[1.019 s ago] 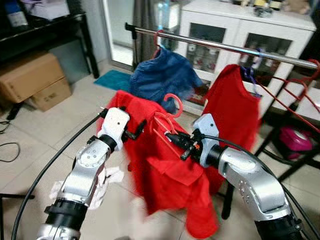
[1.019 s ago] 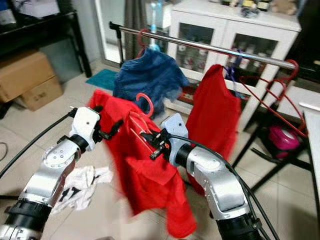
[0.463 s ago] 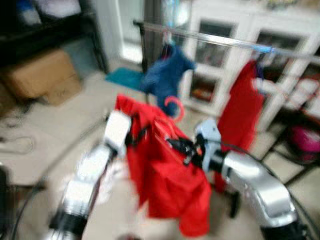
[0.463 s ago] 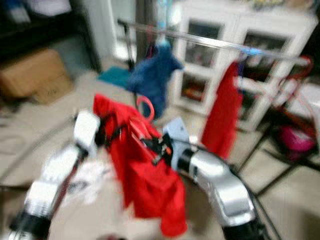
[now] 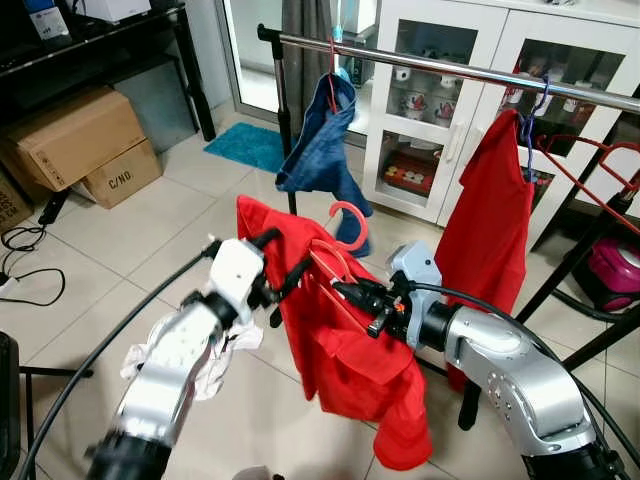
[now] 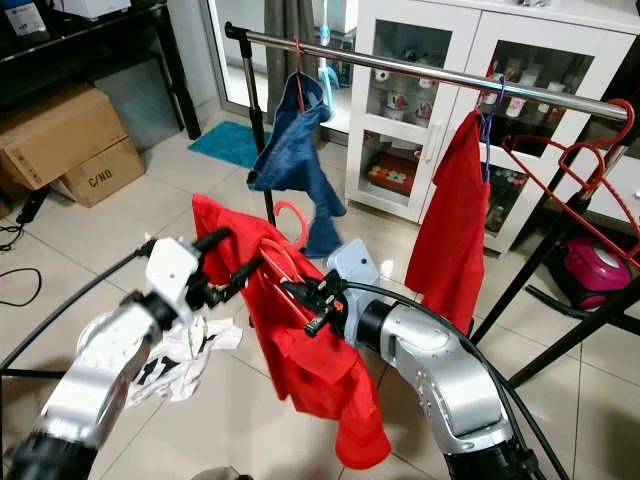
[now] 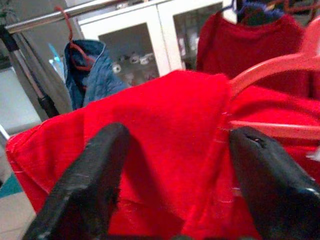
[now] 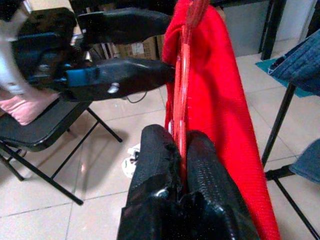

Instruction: Hang hanger

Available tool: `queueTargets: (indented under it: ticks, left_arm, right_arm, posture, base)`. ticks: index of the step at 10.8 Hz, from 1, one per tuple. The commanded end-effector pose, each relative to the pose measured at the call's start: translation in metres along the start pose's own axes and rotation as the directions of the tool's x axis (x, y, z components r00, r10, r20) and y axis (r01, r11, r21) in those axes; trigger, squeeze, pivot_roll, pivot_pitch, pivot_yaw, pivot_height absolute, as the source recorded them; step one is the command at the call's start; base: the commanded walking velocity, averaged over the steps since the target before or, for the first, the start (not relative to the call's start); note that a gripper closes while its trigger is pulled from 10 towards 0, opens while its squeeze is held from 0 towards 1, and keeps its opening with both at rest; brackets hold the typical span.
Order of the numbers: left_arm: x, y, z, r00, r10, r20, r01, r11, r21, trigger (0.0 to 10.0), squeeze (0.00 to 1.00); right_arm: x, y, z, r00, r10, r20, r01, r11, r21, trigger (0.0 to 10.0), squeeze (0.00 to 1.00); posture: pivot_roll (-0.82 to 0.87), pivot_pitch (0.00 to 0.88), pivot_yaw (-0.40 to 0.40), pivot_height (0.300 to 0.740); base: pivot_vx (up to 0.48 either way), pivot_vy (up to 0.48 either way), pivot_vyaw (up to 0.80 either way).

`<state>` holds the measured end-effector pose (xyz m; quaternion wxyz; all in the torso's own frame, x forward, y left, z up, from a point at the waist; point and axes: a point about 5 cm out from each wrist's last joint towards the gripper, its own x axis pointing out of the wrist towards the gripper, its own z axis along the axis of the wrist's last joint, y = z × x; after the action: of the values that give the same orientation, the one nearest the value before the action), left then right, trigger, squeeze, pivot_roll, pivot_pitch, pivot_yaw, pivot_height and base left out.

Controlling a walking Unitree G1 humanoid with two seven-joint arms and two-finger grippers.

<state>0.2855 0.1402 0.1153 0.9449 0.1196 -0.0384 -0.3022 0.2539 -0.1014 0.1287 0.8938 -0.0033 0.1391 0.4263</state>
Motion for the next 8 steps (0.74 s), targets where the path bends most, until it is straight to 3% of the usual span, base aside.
queueTargets:
  ticks: [1, 2, 3, 4, 8]
  left_arm:
    - [0.004, 0.001, -0.002, 1.0, -0.017, -0.017, 0.017, 1.0, 0.004, 10.0, 0.23]
    - [0.008, 0.002, -0.005, 0.999, -0.031, -0.045, 0.031, 0.999, 0.01, 10.0, 0.0]
    - [0.01, 0.005, -0.008, 0.998, -0.019, -0.062, 0.021, 1.0, 0.022, 10.0, 0.0]
    - [0.011, 0.007, -0.009, 0.998, -0.004, -0.066, 0.006, 1.0, 0.026, 0.0, 0.0]
    - [0.01, 0.012, -0.007, 0.999, 0.036, -0.04, -0.036, 0.999, 0.016, 0.0, 0.0]
  right_arm:
    - [0.001, 0.005, 0.013, 0.998, 0.039, 0.046, -0.038, 0.999, -0.025, 0.0, 0.0]
    - [0.001, 0.006, 0.014, 0.998, 0.045, 0.047, -0.044, 0.999, -0.025, 0.0, 0.0]
    - [0.001, 0.006, 0.015, 0.997, 0.049, 0.053, -0.048, 0.999, -0.023, 0.0, 0.0]
    - [0.001, 0.007, 0.015, 0.997, 0.047, 0.056, -0.046, 0.999, -0.019, 0.0, 0.0]
    - [-0.002, 0.006, 0.014, 0.998, 0.033, 0.051, -0.032, 0.999, -0.013, 0.0, 0.0]
  posture:
    - [-0.07, 0.0, 0.033, 0.74]
    - [-0.08, 0.0, 0.037, 0.74]
    - [-0.08, 0.0, 0.042, 0.74]
    - [-0.08, 0.0, 0.047, 0.74]
    - [-0.08, 0.0, 0.048, 0.74]
  base:
    - [0.0, 0.0, 0.0]
    - [0.0, 0.0, 0.0]
    - [0.0, 0.0, 0.0]
    - [0.0, 0.0, 0.0]
    - [0.0, 0.0, 0.0]
